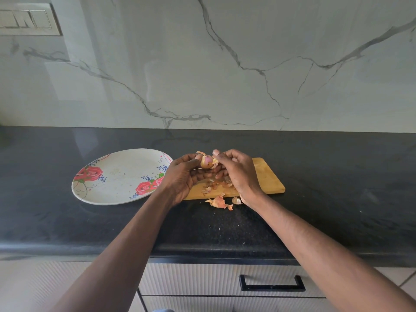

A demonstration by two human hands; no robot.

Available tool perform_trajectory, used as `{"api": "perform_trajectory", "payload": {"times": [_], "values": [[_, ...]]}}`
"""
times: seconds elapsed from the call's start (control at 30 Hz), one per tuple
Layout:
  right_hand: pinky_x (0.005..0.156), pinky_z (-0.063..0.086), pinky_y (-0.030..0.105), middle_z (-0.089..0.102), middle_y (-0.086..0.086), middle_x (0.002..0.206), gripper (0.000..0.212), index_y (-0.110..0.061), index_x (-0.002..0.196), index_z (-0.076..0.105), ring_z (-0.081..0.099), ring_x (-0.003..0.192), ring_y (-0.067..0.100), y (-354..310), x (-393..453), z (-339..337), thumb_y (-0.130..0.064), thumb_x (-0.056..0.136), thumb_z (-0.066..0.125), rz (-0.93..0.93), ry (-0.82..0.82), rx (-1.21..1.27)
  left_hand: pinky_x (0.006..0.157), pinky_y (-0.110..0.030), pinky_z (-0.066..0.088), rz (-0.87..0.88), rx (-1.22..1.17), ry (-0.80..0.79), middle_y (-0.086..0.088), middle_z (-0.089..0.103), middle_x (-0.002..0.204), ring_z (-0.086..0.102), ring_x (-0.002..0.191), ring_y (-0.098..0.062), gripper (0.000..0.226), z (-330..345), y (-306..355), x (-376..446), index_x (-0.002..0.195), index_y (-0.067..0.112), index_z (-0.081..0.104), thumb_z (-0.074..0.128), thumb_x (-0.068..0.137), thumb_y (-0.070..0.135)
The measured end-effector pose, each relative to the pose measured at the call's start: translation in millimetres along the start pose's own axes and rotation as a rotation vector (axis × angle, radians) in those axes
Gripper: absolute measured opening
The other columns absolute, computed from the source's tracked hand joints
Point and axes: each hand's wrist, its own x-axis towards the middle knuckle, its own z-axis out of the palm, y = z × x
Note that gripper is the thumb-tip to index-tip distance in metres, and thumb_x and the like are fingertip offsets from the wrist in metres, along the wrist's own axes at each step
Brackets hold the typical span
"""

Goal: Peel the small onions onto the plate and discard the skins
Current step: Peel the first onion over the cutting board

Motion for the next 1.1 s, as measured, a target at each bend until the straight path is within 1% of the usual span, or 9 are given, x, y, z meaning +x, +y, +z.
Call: {"api": "perform_trajectory", "payload": {"times": [0.07, 0.2, 0.27, 0.43, 0.5, 0.6, 0.77, 0.93, 1.1], "values": [[0.052, 0.052, 0.025, 0.072, 0.017, 0.083, 0.024, 0.004, 0.092, 0.068, 0.065, 0.054, 0.013, 0.8, 0.0, 0.7, -0.018, 0.089, 0.075, -0.010, 0.003, -0.032, 0.073, -0.034, 0.063, -0.006, -0.016, -0.005, -0.020, 0.074, 0.096, 0.074, 0.088, -0.034, 0.014, -0.3, -0.2, 0.6, 0.107, -0.004, 0.061, 0.051, 0.102, 0.004], [0.053, 0.052, 0.023, 0.072, 0.019, 0.093, 0.003, 0.000, 0.089, 0.071, 0.066, 0.059, 0.010, 3.2, 2.8, 0.1, -0.003, 0.090, 0.071, -0.014, 0.025, -0.053, 0.084, -0.038, 0.062, 0.010, -0.012, -0.004, -0.022, 0.073, 0.100, 0.074, 0.089, -0.033, 0.019, -0.9, -0.3, 3.0, 0.114, -0.009, 0.060, 0.056, 0.098, 0.001], [0.052, 0.051, 0.022, 0.072, 0.019, 0.091, 0.004, -0.003, 0.086, 0.071, 0.067, 0.059, 0.012, 3.6, 3.3, -0.7, -0.002, 0.091, 0.069, -0.017, 0.027, -0.070, 0.085, -0.038, 0.062, 0.023, -0.008, -0.007, -0.023, 0.073, 0.100, 0.074, 0.090, -0.033, 0.024, -1.4, -1.1, 3.6, 0.118, -0.012, 0.059, 0.058, 0.096, -0.001], [0.048, 0.048, 0.020, 0.073, 0.018, 0.091, 0.005, -0.001, 0.089, 0.070, 0.067, 0.057, 0.017, 3.0, 2.4, -1.0, -0.005, 0.092, 0.068, -0.001, 0.024, -0.074, 0.073, -0.032, 0.063, 0.008, -0.021, 0.018, -0.021, 0.074, 0.097, 0.075, 0.087, -0.032, 0.016, -0.9, -0.6, 0.9, 0.108, -0.005, 0.062, 0.059, 0.098, 0.006], [0.050, 0.050, 0.023, 0.074, 0.017, 0.090, 0.006, -0.002, 0.089, 0.070, 0.068, 0.058, 0.018, 3.3, 2.8, -1.0, -0.006, 0.092, 0.068, 0.004, 0.024, -0.079, 0.073, -0.033, 0.063, -0.002, -0.023, 0.029, -0.020, 0.075, 0.095, 0.075, 0.087, -0.032, 0.015, -1.4, -0.4, 1.0, 0.107, -0.004, 0.061, 0.057, 0.099, 0.009], [0.055, 0.054, 0.027, 0.074, 0.017, 0.090, 0.006, 0.000, 0.091, 0.070, 0.069, 0.060, 0.019, 3.3, 2.7, -1.1, -0.005, 0.092, 0.067, 0.006, 0.017, -0.082, 0.079, -0.037, 0.063, -0.010, -0.021, 0.040, -0.020, 0.075, 0.095, 0.074, 0.090, -0.034, 0.015, -1.6, -0.4, 1.8, 0.107, -0.003, 0.060, 0.057, 0.100, 0.010], [0.049, 0.048, 0.018, 0.072, 0.024, 0.086, 0.008, 0.008, 0.091, 0.068, 0.067, 0.056, 0.014, -0.9, -0.4, -0.8, 0.002, 0.092, 0.064, -0.004, 0.014, -0.055, 0.078, -0.037, 0.063, -0.005, -0.004, 0.049, -0.021, 0.075, 0.093, 0.073, 0.088, -0.034, 0.014, -0.6, -1.2, 1.7, 0.106, -0.002, 0.059, 0.056, 0.100, 0.010], [0.048, 0.048, 0.018, 0.072, 0.027, 0.082, 0.008, 0.013, 0.088, 0.067, 0.068, 0.055, 0.015, -1.8, -1.2, -0.4, 0.005, 0.089, 0.063, -0.014, 0.036, -0.033, 0.071, -0.035, 0.064, 0.028, 0.016, 0.057, -0.021, 0.074, 0.091, 0.072, 0.086, -0.035, 0.014, -1.0, -2.7, 1.6, 0.105, -0.001, 0.059, 0.056, 0.100, 0.011], [0.047, 0.048, 0.018, 0.072, 0.024, 0.077, 0.017, 0.011, 0.082, 0.065, 0.069, 0.057, 0.017, 2.5, 0.9, -0.5, -0.003, 0.089, 0.070, -0.024, 0.076, -0.038, 0.064, -0.032, 0.062, 0.050, 0.005, 0.054, -0.022, 0.074, 0.092, 0.074, 0.081, -0.034, 0.016, -0.2, -2.2, 1.1, 0.108, -0.001, 0.057, 0.056, 0.100, 0.013]]}}
